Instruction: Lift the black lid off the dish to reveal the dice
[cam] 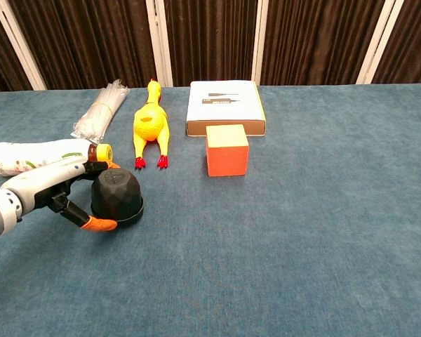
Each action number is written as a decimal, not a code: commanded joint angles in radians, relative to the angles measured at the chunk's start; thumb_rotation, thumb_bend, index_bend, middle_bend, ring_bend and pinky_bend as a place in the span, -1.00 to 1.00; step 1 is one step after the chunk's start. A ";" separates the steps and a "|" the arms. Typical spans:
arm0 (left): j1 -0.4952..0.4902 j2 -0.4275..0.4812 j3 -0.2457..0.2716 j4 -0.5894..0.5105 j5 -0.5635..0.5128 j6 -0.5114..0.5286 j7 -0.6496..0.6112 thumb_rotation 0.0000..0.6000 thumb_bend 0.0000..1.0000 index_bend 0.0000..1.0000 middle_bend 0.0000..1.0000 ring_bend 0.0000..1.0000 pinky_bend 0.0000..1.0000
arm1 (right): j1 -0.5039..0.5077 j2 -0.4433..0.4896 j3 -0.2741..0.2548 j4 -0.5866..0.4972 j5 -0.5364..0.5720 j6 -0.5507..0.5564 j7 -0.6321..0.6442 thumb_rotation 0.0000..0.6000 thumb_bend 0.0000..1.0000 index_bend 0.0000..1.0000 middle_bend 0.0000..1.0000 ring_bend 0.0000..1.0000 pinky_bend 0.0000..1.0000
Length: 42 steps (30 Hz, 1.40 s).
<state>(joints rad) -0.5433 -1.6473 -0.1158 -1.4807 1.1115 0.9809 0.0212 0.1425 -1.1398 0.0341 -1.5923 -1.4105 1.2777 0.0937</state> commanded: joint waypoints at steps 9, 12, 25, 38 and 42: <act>-0.003 0.019 0.009 -0.003 0.002 -0.041 -0.005 1.00 -0.07 -0.87 -0.98 -1.00 -1.00 | 0.005 -0.003 0.002 -0.009 0.005 -0.008 -0.009 1.00 -0.62 -0.88 -0.94 -0.86 -1.00; -0.004 0.038 0.007 -0.022 0.013 -0.048 -0.015 1.00 -0.16 -0.90 -1.00 -1.00 -1.00 | 0.008 -0.003 0.002 -0.008 0.006 -0.014 -0.007 1.00 -0.62 -0.88 -0.94 -0.86 -1.00; 0.012 0.107 -0.024 -0.103 0.026 -0.009 -0.045 1.00 -0.21 -0.89 -1.00 -1.00 -1.00 | 0.006 0.004 0.005 -0.020 0.020 -0.016 -0.014 1.00 -0.62 -0.88 -0.94 -0.86 -1.00; -0.019 0.115 -0.029 -0.128 -0.024 -0.073 -0.032 1.00 -0.36 -0.90 -0.92 -1.00 -1.00 | 0.006 0.000 0.007 -0.016 0.029 -0.016 -0.022 1.00 -0.62 -0.88 -0.94 -0.86 -1.00; -0.019 0.108 -0.030 -0.129 -0.015 -0.064 -0.034 1.00 -0.36 -0.90 -0.82 -1.00 -1.00 | 0.005 0.002 0.008 -0.021 0.026 -0.013 -0.019 1.00 -0.62 -0.88 -0.94 -0.86 -1.00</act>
<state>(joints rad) -0.5625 -1.5385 -0.1459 -1.6095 1.0964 0.9168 -0.0127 0.1474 -1.1376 0.0417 -1.6129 -1.3840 1.2651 0.0749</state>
